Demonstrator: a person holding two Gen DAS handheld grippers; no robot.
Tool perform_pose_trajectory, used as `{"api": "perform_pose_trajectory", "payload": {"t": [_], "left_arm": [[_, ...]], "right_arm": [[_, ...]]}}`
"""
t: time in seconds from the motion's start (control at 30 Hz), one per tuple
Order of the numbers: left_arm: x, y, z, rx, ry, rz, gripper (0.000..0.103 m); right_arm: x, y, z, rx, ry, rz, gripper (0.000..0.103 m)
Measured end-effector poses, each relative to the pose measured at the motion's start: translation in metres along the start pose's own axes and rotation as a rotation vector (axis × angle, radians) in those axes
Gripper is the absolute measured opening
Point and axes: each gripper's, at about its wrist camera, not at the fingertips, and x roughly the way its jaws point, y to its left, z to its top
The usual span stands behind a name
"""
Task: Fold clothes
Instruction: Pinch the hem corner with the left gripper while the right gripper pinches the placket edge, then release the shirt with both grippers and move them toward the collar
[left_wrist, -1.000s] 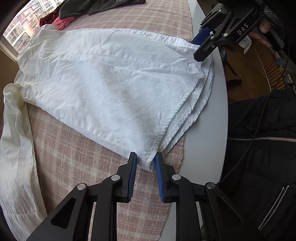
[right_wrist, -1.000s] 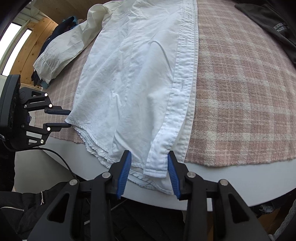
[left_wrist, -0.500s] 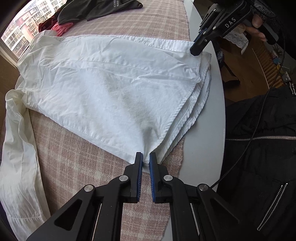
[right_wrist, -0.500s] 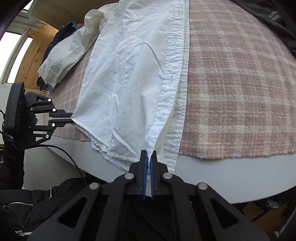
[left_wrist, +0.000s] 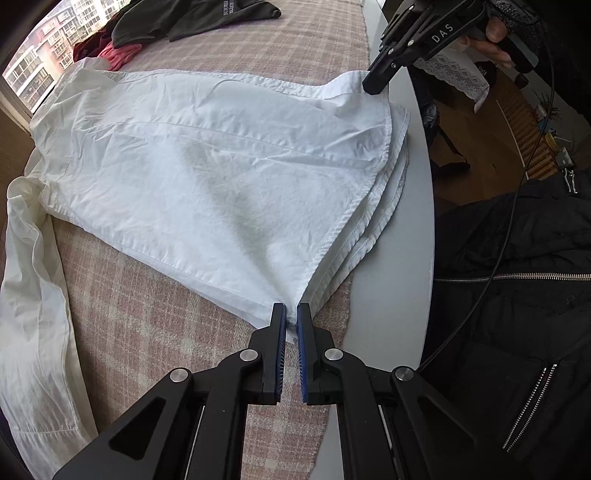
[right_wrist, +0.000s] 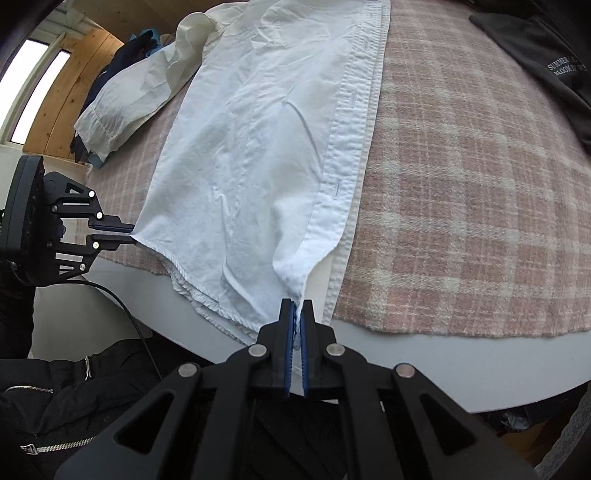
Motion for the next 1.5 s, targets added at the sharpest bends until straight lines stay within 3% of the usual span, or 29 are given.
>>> {"api": "perform_pose_trajectory", "payload": {"t": [0.07,0.17,0.23,0.37,0.47,0.63,0.7,0.83,0.9,1.0,1.03,1.1,1.17,1.23,1.37,1.5], "left_arm": [[0.004,0.005,0.0,-0.003,0.001,0.003,0.005],[0.015,0.008,0.014,-0.003,0.002,0.009,0.005],[-0.002,0.03,-0.025,-0.004,-0.004,0.009,0.005],[-0.031,0.05,-0.048,-0.031,-0.015,-0.006,0.005],[-0.035,0.05,-0.056,-0.047,-0.002,-0.022,0.005],[-0.047,0.038,-0.068,-0.022,0.02,-0.027,0.005],[-0.048,0.04,-0.068,-0.028,0.026,-0.037,0.005],[-0.047,0.043,-0.077,-0.047,0.073,-0.063,0.006],[-0.063,0.043,-0.083,-0.054,0.049,-0.074,0.008],[-0.088,0.052,-0.078,-0.074,-0.005,-0.026,0.009],[-0.083,0.06,-0.065,-0.076,-0.028,-0.002,0.009],[-0.072,0.076,-0.038,-0.084,-0.075,0.042,0.009],[-0.047,0.093,-0.006,-0.106,-0.123,0.06,0.008],[0.021,0.114,0.039,-0.105,-0.131,0.041,0.008],[0.05,0.126,0.04,-0.121,-0.093,0.026,0.011],[0.076,0.139,0.039,-0.14,-0.058,0.013,0.014]], "right_arm": [[0.003,0.002,0.002,-0.007,0.012,-0.003,0.004],[-0.005,0.001,-0.001,0.036,-0.008,0.078,0.003],[-0.012,0.002,-0.005,0.051,-0.018,0.139,0.003],[-0.003,-0.018,-0.022,0.137,-0.009,0.236,0.003],[0.02,-0.039,-0.037,0.221,0.032,0.232,0.003],[0.01,-0.027,-0.039,0.175,0.015,0.219,0.003],[0.018,-0.032,-0.039,0.175,0.036,0.122,0.003],[0.018,-0.028,-0.038,0.173,0.076,0.094,0.005],[0.002,-0.017,-0.038,0.137,0.058,0.04,0.011],[-0.021,0.0,-0.037,0.083,0.032,-0.041,0.017],[-0.029,0.005,-0.036,0.065,0.023,-0.068,0.017],[-0.032,0.021,-0.018,0.009,-0.091,-0.1,0.017],[-0.026,0.025,0.011,-0.025,-0.194,-0.066,0.017],[-0.006,0.03,0.036,-0.034,-0.246,-0.094,0.017],[0.029,0.031,0.061,-0.031,-0.235,-0.119,0.017],[0.042,0.041,0.054,-0.117,-0.17,-0.172,0.018]]}}
